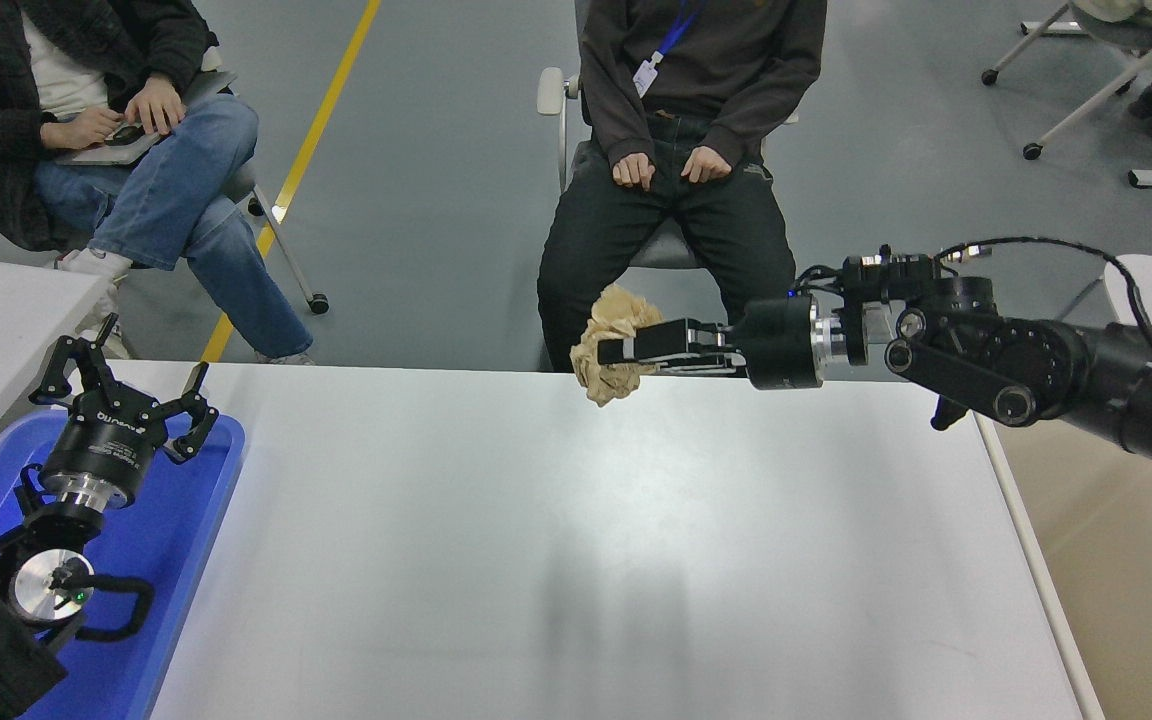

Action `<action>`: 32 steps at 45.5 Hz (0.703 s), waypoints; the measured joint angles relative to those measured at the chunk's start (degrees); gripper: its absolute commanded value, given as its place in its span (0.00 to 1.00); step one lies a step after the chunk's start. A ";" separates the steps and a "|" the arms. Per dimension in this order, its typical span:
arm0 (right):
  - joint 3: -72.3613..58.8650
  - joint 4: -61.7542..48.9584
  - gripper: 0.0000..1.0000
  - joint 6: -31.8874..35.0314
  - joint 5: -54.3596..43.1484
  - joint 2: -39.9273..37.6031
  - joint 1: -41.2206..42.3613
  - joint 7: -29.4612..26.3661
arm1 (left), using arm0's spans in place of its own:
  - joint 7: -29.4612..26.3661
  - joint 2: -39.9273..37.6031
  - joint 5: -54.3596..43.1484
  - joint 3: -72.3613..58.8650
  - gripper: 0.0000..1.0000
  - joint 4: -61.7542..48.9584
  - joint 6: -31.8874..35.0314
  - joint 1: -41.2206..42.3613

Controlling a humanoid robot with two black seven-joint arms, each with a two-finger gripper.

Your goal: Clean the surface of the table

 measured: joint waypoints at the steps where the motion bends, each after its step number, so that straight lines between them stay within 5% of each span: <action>1: 0.80 -0.39 0.00 -0.02 0.23 -0.10 -0.04 -0.02 | 0.00 0.00 0.00 0.00 1.00 0.00 0.00 0.00; 32: 10.70 -22.80 0.00 0.00 17.26 -4.17 -1.87 -4.04 | 0.00 0.00 0.02 0.00 1.00 0.00 0.00 0.00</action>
